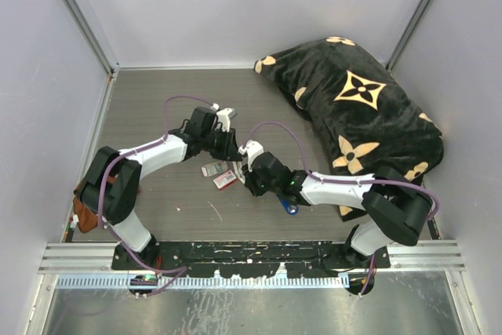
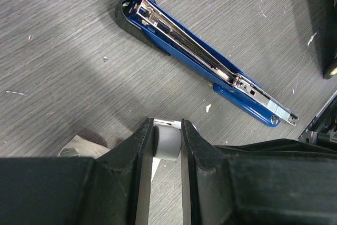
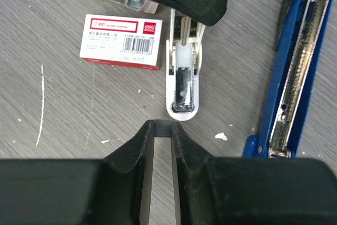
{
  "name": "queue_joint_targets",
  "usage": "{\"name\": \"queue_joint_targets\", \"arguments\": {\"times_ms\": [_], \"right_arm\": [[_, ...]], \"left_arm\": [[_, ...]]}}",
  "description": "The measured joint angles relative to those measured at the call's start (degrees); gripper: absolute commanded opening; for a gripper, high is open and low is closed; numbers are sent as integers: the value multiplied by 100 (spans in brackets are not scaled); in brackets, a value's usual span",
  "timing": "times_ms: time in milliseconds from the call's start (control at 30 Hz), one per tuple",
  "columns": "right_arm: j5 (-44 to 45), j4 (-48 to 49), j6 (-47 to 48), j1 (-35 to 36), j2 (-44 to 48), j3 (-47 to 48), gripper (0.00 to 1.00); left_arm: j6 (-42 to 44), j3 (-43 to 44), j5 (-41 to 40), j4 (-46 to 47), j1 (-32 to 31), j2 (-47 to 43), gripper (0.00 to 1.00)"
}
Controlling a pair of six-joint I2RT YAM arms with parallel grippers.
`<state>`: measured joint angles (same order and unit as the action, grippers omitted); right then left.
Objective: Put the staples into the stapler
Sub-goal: Adjust the stapler at the center of the board, then install the staple into the stapler.
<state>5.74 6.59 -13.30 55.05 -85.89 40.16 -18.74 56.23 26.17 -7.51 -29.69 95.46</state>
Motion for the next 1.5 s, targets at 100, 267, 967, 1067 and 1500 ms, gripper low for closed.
{"name": "queue_joint_targets", "arguments": {"times_ms": [100,267,967,1067,1500], "right_arm": [[-4,94,66,-85,-57,0,8],[-28,201,168,-232,-240,61,8],[-315,396,391,-426,-734,389,7],[-328,437,393,-428,-769,411,7],[-334,474,372,-428,-789,411,7]], "left_arm": [[0,28,22,0,-4,35,0],[4,61,70,0,-31,74,0],[11,85,109,-24,-59,96,0],[9,92,109,-24,-59,105,0],[13,96,109,-42,-59,107,0]]}}
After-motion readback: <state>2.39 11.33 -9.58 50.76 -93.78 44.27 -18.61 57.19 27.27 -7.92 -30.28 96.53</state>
